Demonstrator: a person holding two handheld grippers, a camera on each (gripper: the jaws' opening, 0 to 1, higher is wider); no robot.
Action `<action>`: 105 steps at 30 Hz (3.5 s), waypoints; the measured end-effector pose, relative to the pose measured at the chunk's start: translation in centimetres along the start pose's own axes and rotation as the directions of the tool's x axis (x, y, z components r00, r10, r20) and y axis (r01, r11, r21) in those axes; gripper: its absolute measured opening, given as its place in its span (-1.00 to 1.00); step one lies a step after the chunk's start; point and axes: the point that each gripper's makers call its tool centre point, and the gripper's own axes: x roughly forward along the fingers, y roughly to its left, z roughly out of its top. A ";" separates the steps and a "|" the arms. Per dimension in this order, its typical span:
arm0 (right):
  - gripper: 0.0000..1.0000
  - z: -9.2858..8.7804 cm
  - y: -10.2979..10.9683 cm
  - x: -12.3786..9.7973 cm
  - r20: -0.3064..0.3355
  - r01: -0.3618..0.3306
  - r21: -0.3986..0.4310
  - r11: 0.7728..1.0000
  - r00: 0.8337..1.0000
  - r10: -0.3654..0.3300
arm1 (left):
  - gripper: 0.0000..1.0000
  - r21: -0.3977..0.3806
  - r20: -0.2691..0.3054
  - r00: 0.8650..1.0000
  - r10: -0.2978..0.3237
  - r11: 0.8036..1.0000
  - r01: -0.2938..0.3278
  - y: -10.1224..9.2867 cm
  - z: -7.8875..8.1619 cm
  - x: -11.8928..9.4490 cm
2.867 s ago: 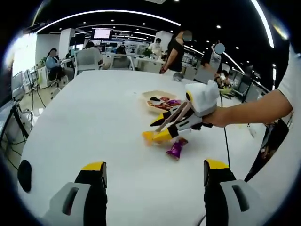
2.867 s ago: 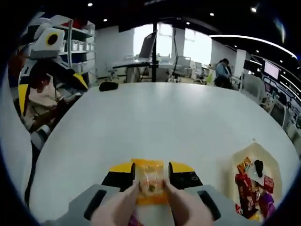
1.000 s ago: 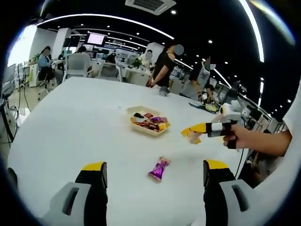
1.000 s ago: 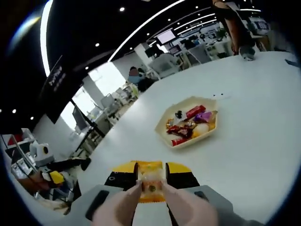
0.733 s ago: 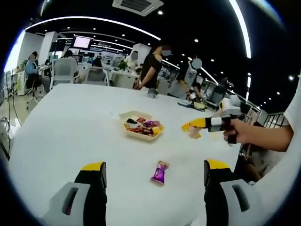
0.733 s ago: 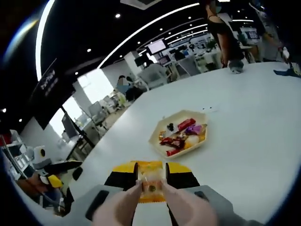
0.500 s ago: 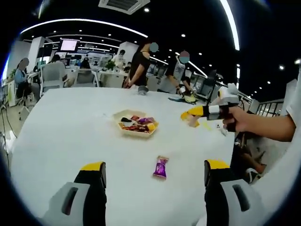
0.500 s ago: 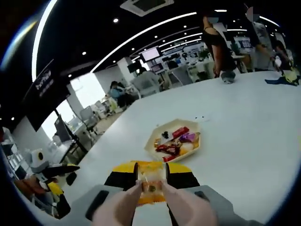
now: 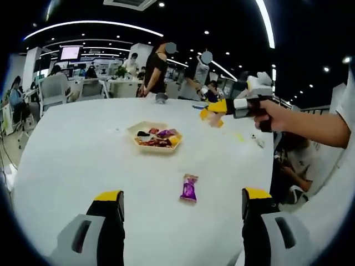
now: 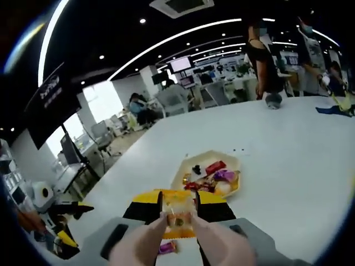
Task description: Place the target food into the container with the food tongs after gripping and lifting it, then release it inside without dropping or visibly crushing the food.
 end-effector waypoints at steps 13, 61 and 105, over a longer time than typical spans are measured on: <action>-0.55 3.9 -3.0 4.0 -0.016 -0.082 -0.096 0.992 0.997 0.080 | 0.75 -0.030 0.001 0.992 0.129 0.991 -0.129 -0.1 0.8 -0.1; -0.39 3.5 1.1 11.3 -0.077 -0.336 -0.314 0.888 0.941 0.328 | 0.75 -0.186 -0.010 0.896 0.444 0.880 -0.438 0.1 -1.8 -5.1; -0.38 -7.7 5.2 1.6 -0.243 -0.546 -0.498 0.673 0.833 0.496 | 0.73 -0.148 -0.069 0.936 0.345 0.924 -0.351 -2.0 -2.6 -1.6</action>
